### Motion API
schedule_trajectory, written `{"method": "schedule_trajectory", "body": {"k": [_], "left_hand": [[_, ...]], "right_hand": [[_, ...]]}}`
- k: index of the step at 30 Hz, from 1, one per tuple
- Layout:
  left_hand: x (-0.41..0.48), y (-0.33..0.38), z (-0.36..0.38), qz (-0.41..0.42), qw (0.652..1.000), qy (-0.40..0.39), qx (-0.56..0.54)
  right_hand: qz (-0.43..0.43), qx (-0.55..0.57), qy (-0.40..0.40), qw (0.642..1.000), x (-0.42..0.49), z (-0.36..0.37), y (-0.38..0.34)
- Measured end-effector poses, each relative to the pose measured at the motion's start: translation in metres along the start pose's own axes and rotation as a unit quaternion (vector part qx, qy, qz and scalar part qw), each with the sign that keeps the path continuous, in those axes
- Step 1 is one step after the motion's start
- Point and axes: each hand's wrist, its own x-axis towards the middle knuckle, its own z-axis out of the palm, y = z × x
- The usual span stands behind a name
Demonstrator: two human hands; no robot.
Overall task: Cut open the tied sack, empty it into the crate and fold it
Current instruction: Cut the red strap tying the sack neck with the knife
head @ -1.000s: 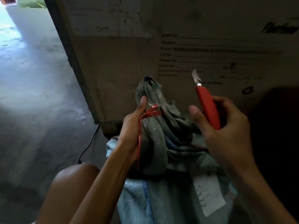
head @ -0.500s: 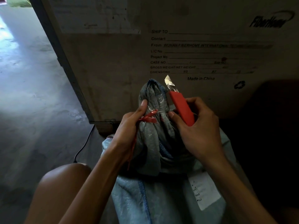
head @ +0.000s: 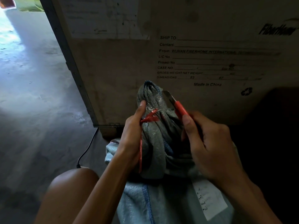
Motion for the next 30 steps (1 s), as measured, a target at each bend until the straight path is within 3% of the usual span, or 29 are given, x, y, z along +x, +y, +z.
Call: {"method": "schedule_trajectory", "body": {"k": [7, 19, 25, 27, 30], "left_hand": [[-0.003, -0.002, 0.002, 0.055, 0.997, 0.020, 0.059], [-0.001, -0.009, 0.005, 0.109, 0.988, 0.020, 0.108], [0.005, 0.006, -0.009, 0.120, 0.988, 0.081, 0.061], [0.007, 0.015, -0.014, 0.117, 0.988, 0.091, 0.043], [0.007, 0.019, -0.016, 0.082, 0.994, 0.073, 0.010]], "right_hand": [[-0.045, -0.046, -0.003, 0.998, 0.000, 0.008, 0.000], [-0.031, -0.067, 0.004, 0.997, 0.000, 0.011, -0.004], [0.062, -0.117, -0.127, 0.983, -0.017, 0.009, -0.006], [0.055, -0.079, -0.124, 0.988, -0.020, 0.000, -0.008], [0.052, 0.029, -0.054, 0.997, -0.017, -0.018, -0.014]]}}
